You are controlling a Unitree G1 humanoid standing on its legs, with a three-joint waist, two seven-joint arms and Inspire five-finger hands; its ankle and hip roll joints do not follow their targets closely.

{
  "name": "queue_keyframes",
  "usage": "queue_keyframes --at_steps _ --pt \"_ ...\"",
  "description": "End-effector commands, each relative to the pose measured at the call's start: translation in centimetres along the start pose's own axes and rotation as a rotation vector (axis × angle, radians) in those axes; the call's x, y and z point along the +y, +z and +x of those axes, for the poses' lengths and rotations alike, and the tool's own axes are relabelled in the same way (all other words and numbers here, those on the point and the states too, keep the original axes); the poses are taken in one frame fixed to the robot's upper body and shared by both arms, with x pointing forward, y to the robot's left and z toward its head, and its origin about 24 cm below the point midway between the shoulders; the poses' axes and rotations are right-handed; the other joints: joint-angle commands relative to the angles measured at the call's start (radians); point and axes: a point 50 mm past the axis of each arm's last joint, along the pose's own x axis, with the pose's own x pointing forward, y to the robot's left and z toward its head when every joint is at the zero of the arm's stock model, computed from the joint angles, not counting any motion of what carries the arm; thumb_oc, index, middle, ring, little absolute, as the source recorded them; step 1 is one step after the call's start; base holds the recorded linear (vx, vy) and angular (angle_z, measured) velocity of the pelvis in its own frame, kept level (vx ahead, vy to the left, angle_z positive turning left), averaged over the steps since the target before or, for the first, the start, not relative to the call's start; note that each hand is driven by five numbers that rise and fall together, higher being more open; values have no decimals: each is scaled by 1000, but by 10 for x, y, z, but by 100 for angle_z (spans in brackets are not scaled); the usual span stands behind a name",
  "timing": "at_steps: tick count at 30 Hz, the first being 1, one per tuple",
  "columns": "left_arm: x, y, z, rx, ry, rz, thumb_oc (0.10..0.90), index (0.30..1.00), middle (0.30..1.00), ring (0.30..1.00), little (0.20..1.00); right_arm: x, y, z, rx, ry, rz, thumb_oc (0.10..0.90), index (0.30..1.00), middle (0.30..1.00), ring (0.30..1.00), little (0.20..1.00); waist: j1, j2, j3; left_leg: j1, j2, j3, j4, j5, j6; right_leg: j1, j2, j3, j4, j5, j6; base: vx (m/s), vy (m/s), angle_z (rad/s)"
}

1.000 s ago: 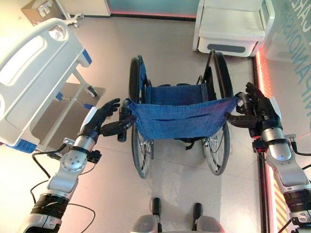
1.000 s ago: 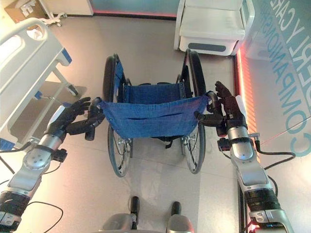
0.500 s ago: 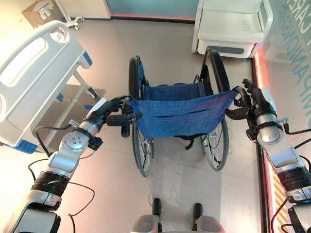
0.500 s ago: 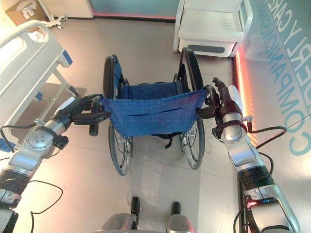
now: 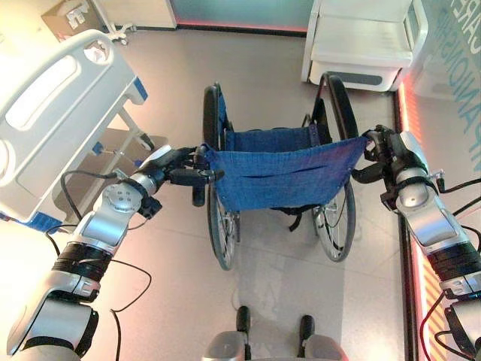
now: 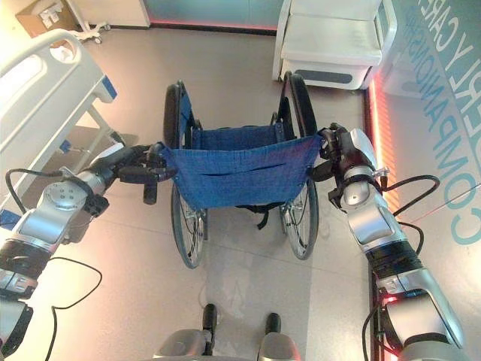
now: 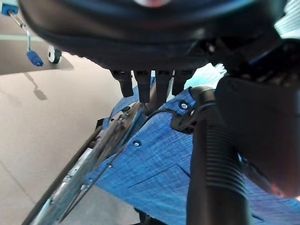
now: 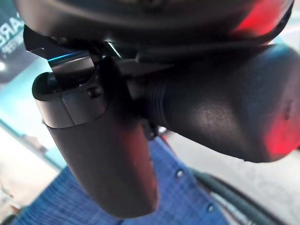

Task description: Push the wheelchair next to the bed

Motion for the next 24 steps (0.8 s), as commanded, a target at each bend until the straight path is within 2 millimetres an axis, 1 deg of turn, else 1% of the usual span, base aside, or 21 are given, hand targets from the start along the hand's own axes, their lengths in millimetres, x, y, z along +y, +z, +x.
queue_keyframes --at_steps 1,2,4,7,13,15,20,24 --pt "10 -70 -18 391 25 149 800 900 900 900 900 -44 7 6 0 -217 -155 800 900 900 900 900 -10 -30 -11 -55 -73 9 142 -122 44 -81 48 33 111 -22 -47 0 0 0" --pt "8 -72 -17 425 4 160 800 900 900 900 900 -38 3 6 43 -179 -162 800 900 900 900 900 -13 -28 -9 -57 -75 9 142 -122 44 -83 49 36 110 -21 -47 -21 15 3" --pt "7 -73 -17 442 -12 164 800 900 900 900 900 -35 0 6 74 -143 -164 800 900 900 900 900 -14 -28 -7 -60 -76 8 142 -121 44 -85 49 37 110 -21 -48 -25 13 5" --pt "3 -74 -16 477 -48 173 800 900 900 900 900 -25 -8 7 146 -39 -174 800 900 900 900 900 -12 -30 -3 -64 -75 11 143 -119 44 -89 48 34 112 -20 -49 0 0 0" --pt "0 -71 -10 525 -125 189 800 900 900 900 900 -4 -12 11 238 171 -137 800 900 900 900 900 -5 -41 1 -68 -72 20 148 -120 43 -90 46 23 114 -20 -52 0 0 0" --pt "-2 -71 -8 543 -147 199 800 900 900 900 900 0 -13 12 252 214 -121 800 900 900 900 900 -3 -43 -1 -67 -71 21 148 -118 43 -88 45 20 114 -19 -53 0 0 0" --pt "-6 -72 -7 580 -192 197 800 900 900 900 900 7 -14 14 272 256 -101 800 900 900 900 900 2 -48 -1 -66 -71 19 149 -119 42 -85 44 16 114 -18 -54 0 0 0" --pt "-15 -78 -7 621 -235 118 800 900 900 900 900 11 -14 16 269 269 -82 800 900 900 900 900 6 -49 -2 -65 -72 17 150 -118 42 -82 43 12 113 -18 -56 0 0 0"
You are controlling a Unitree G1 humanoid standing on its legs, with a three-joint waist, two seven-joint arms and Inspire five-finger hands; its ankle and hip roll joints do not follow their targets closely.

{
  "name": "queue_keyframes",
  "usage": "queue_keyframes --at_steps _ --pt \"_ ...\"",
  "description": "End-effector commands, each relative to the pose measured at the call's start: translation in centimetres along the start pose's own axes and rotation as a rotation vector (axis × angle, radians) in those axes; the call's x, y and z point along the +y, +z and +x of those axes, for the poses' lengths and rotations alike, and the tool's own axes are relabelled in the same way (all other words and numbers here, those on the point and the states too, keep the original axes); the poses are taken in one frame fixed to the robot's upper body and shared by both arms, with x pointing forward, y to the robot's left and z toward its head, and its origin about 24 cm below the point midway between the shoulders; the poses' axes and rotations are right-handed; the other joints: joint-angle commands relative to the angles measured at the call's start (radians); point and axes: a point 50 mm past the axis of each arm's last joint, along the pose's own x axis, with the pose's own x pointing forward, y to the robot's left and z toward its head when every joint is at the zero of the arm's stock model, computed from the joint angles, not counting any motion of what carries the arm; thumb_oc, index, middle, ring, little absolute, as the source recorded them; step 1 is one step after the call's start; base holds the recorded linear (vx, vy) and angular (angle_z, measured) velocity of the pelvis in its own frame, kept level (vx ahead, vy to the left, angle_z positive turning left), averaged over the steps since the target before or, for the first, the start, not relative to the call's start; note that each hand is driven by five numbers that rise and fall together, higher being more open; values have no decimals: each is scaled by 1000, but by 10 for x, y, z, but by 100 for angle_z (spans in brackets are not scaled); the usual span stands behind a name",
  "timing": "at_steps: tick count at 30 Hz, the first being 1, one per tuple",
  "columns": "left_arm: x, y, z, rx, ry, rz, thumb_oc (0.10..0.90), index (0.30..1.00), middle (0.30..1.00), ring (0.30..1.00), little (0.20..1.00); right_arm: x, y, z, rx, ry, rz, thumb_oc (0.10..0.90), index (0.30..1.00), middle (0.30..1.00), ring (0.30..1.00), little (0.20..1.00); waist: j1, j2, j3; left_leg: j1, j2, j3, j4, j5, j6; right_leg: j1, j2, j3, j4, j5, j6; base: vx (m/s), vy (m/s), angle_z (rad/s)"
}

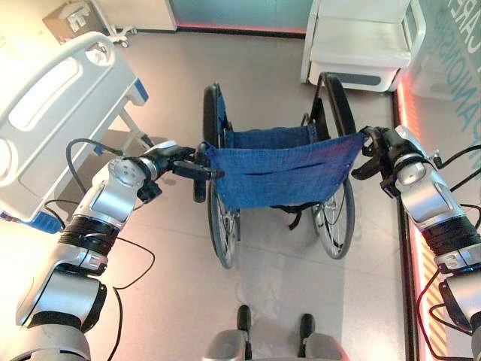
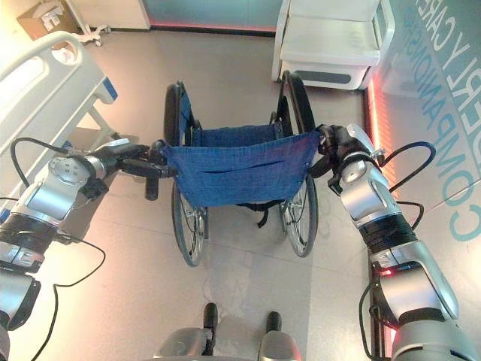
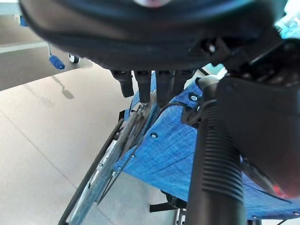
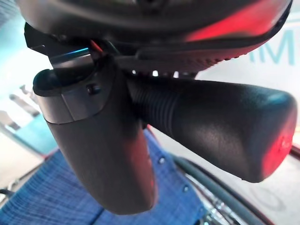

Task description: Push the wheelchair next to the bed

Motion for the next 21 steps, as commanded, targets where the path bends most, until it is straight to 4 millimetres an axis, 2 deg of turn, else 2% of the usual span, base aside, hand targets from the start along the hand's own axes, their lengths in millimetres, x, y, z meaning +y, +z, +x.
queue_keyframes --at_steps 1,5,12,13,14,15,16,17,21 --pt "-41 -96 -1 460 -137 -15 800 900 900 900 900 20 -29 4 127 107 -43 800 900 900 900 900 7 -48 1 -43 -73 19 119 -117 42 -65 43 11 88 -18 -54 0 0 0" --pt "-61 -101 3 476 -208 -114 800 900 900 900 900 25 -28 3 114 104 -32 800 900 900 900 900 7 -50 1 -44 -72 18 120 -119 42 -67 42 11 91 -20 -54 0 0 0" --pt "-74 -101 11 490 -203 -42 800 900 900 900 900 39 -16 2 87 190 96 800 900 900 900 900 3 -56 0 -43 -73 19 122 -123 44 -69 42 16 94 -22 -55 1 -1 0" --pt "-75 -99 13 484 -198 -35 736 804 804 804 804 42 -16 2 90 208 109 800 900 900 900 900 2 -57 0 -42 -73 19 122 -124 44 -69 43 17 94 -22 -55 0 0 0" --pt "-77 -97 14 477 -198 -30 626 639 639 639 639 46 -16 2 95 223 115 800 900 900 900 900 1 -58 -1 -42 -73 20 123 -124 44 -68 42 17 93 -23 -55 0 0 0" --pt "-78 -95 16 470 -195 -18 471 406 406 406 406 49 -16 2 102 240 125 800 900 900 900 900 1 -59 -1 -43 -72 21 125 -124 43 -68 42 17 93 -22 -56 0 0 0" --pt "-81 -90 19 457 -192 -7 400 300 300 300 300 53 -15 2 101 274 150 595 592 592 592 592 0 -60 -1 -43 -72 22 127 -125 42 -66 42 17 93 -23 -57 0 0 0" --pt "-81 -88 20 450 -190 -4 400 300 300 300 300 54 -15 2 99 290 160 400 300 300 300 300 0 -61 0 -42 -72 22 127 -125 42 -66 43 17 94 -23 -57 0 0 0" --pt "-85 -78 25 407 -169 1 400 300 300 300 300 68 -10 1 68 373 247 400 300 300 300 300 0 -63 -1 -40 -73 21 128 -124 41 -61 43 16 91 -22 -59 0 0 0"
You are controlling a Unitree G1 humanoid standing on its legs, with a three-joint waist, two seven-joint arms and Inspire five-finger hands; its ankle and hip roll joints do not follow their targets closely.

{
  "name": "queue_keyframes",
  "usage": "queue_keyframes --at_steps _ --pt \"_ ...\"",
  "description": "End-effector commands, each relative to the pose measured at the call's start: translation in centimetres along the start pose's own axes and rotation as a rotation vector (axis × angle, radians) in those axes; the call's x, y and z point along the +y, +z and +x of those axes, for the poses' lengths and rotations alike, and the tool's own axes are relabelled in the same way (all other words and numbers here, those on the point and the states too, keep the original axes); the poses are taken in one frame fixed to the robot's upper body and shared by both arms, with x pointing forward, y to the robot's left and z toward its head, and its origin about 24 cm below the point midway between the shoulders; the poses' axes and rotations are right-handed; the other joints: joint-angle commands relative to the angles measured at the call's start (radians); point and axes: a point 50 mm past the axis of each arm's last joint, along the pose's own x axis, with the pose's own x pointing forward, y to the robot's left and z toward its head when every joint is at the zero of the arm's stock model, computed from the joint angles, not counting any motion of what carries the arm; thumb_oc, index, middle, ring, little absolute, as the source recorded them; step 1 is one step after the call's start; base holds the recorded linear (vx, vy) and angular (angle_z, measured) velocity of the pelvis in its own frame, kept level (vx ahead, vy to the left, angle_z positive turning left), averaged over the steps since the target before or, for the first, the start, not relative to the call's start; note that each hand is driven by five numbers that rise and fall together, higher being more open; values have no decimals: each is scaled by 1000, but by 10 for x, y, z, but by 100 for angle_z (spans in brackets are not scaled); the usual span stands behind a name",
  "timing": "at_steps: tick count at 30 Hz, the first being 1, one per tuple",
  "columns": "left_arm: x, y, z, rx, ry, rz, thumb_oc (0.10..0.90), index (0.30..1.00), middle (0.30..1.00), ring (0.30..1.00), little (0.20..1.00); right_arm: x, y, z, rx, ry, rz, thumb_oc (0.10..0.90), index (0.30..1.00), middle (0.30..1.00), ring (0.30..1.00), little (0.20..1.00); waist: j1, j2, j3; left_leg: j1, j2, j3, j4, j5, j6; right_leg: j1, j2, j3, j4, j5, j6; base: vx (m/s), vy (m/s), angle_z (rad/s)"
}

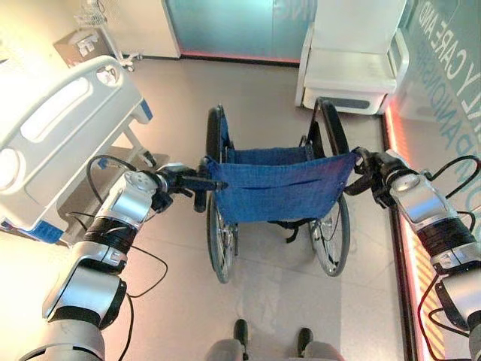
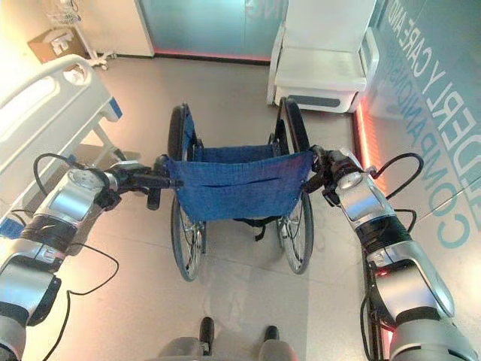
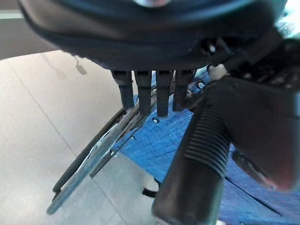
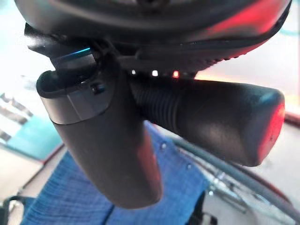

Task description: Push the wheelchair next to the bed

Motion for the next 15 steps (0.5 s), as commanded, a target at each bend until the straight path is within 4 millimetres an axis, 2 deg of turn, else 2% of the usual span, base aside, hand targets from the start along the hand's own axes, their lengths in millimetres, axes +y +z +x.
queue_keyframes --at_steps 1,5,15 --pt "-44 -67 16 297 -60 120 400 300 300 300 300 41 3 1 -38 209 74 400 300 300 300 300 4 -46 71 -39 -76 18 111 -118 43 -51 43 12 61 -11 -53 15 -7 -4" --pt "-49 -64 19 286 -46 184 400 300 300 300 300 50 1 3 -53 244 125 400 300 300 300 300 5 -48 70 -38 -74 17 115 -118 41 -46 43 9 60 -10 -55 5 -3 -2" --pt "-52 -52 24 237 -2 262 400 300 300 300 300 50 8 4 -82 202 155 400 300 300 300 300 0 -48 69 -30 -74 15 117 -121 38 -38 44 11 58 -11 -57 3 1 0"
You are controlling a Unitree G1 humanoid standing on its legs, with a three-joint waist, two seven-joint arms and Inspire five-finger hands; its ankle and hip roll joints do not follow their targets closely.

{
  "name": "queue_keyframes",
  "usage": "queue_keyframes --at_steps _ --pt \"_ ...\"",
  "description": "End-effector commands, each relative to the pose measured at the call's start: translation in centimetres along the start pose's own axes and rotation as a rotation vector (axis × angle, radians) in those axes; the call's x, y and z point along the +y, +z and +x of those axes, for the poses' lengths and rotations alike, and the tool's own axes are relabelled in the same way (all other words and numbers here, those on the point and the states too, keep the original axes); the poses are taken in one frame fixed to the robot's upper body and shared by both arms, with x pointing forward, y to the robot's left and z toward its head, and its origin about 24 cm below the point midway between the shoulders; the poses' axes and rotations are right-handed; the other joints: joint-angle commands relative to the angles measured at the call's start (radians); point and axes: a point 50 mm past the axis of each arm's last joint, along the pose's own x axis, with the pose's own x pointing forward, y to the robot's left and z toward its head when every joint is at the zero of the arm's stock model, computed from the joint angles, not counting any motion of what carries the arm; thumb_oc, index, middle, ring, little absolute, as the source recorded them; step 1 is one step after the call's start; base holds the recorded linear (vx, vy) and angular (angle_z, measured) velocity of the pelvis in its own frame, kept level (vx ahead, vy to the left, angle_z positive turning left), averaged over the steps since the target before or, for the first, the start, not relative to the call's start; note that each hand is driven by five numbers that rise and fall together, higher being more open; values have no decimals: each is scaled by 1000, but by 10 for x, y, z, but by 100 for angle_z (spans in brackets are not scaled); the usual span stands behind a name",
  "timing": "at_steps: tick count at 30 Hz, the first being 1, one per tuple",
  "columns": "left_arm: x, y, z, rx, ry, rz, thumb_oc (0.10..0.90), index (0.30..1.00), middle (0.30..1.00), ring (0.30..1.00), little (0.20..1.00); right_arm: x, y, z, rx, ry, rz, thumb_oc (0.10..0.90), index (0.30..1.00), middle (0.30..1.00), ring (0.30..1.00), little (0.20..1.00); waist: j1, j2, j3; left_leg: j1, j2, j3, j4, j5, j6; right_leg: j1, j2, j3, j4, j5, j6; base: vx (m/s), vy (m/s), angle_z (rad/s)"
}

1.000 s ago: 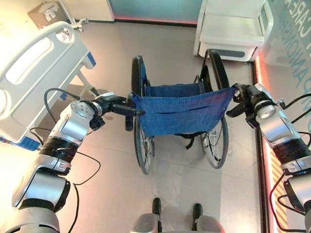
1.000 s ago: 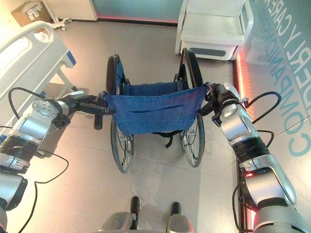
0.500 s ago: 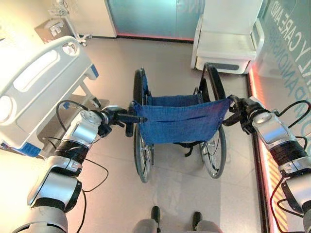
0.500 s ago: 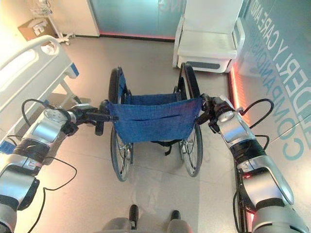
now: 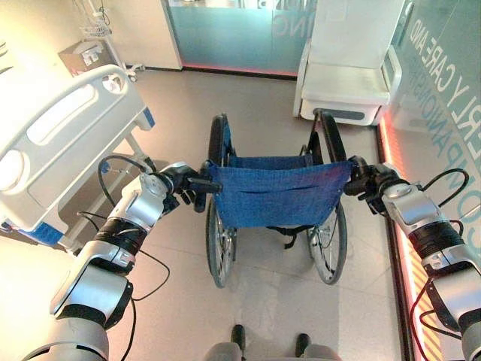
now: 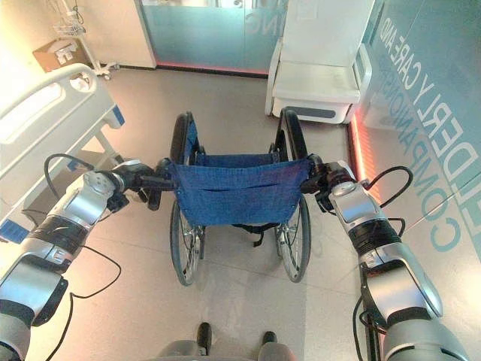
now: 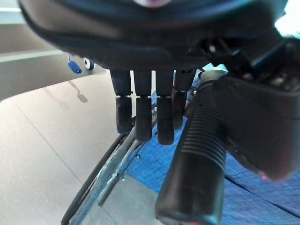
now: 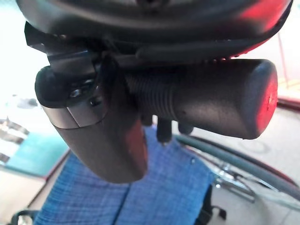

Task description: Push the wheelchair next to the bed

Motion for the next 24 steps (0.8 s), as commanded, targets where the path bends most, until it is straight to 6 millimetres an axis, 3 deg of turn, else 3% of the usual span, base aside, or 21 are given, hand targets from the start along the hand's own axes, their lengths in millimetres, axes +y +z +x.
queue_keyframes --at_steps 1,7,11,14,20,24 --pt "-51 -51 14 198 -96 123 400 300 300 300 300 35 16 -5 -121 208 46 400 300 300 300 300 -7 -43 98 -16 -78 12 101 -119 35 -16 45 8 33 -9 -54 41 10 0" --pt "-57 -45 16 102 -8 -14 400 300 300 300 300 26 19 -5 -149 126 -2 400 300 300 300 300 -8 -38 100 -19 -79 12 108 -120 33 -17 43 9 37 -11 -54 43 17 0" --pt "-58 -43 14 8 62 -210 400 300 300 300 300 18 26 -8 -221 68 -72 400 300 300 300 300 -4 -34 109 -23 -81 9 112 -120 33 -21 40 10 42 -10 -53 54 27 0" --pt "-53 -42 9 -66 127 -316 400 300 300 300 300 8 43 -16 -327 1 -143 400 300 300 300 300 4 -31 125 -36 -82 4 122 -121 34 -34 36 8 54 -12 -54 33 40 1" --pt "-43 -37 5 -132 182 -376 400 300 300 300 300 -2 60 -21 -411 -78 -146 400 300 300 300 300 20 -31 139 -53 -84 1 148 -134 41 -49 23 -1 84 -22 -55 47 57 1" --pt "-37 -28 5 -172 200 -387 400 300 300 300 300 -3 61 -19 -409 -91 -148 400 300 300 300 300 30 -27 142 -63 -90 -3 182 -153 56 -63 2 -9 156 -49 -58 104 121 3"
